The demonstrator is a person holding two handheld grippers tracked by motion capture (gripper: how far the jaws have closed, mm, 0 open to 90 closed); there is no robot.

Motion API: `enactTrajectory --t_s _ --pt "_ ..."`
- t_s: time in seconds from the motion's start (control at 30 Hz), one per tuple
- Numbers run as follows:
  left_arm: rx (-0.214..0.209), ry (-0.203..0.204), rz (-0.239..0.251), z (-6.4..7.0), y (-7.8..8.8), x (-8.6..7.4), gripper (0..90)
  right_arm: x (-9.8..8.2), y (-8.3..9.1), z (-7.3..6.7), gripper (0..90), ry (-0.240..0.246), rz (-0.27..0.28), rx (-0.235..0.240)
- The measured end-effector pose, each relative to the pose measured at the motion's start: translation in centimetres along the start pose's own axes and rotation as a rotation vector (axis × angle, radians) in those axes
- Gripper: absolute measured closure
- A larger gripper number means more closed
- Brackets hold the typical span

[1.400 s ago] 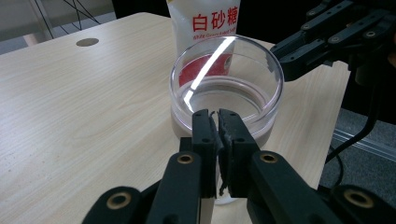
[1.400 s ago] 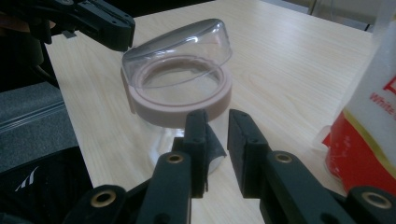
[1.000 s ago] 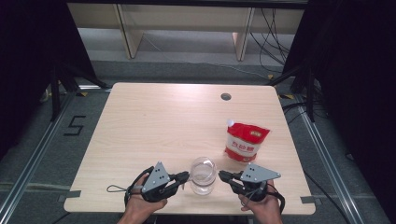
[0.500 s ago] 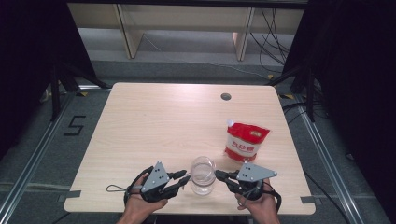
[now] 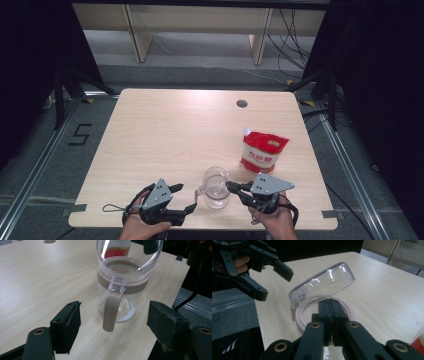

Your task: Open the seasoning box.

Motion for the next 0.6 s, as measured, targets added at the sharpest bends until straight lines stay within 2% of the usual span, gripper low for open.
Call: enactTrajectory --t_s 0.07,0.1,0.2,0.4,0.43,0.5,0.57,0.6 --pt "-0.005 0.005 0.0 -0.1 0.0 -0.2 22.7 0.3 -0.2 0.1 89.1 0.038 0.006 0.006" --pt "0.0 0.007 -0.019 -0.2 0.1 -0.7 20.7 0.3 -0.3 -0.1 89.1 0.034 0.005 0.013" --pt "0.009 0.007 -0.036 -0.5 0.3 -1.3 19.9 0.7 -0.6 -0.3 89.1 0.036 0.024 0.009" --pt "0.014 0.038 -0.04 -0.7 0.2 -2.2 19.1 0.9 -0.7 -0.6 89.1 0.038 0.013 0.02" --pt "0.012 0.019 -0.058 -0.8 0.3 -2.5 18.9 1.0 -0.8 -0.7 89.0 0.046 0.019 0.028" --pt "0.018 0.003 -0.056 -1.0 0.3 -2.6 18.6 1.1 -0.9 -0.8 89.1 0.043 0.023 0.021" --pt "0.026 0.003 -0.06 -1.1 0.4 -2.8 17.9 1.1 -0.9 -0.9 89.0 0.031 0.027 0.02" --pt "0.026 0.024 -0.065 -1.0 0.4 -3.0 17.5 1.2 -1.0 -1.0 89.1 0.049 0.027 0.037"
Point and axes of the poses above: each handheld gripper's, and its own axes: y roughly backward along the jaws, x roughly out of its top, z roughly to its right, the point moved 9 cm from there along -y, roughly forward along the jaws, and after that the axes turned 8 degrees about x, right-handed, at the moved point
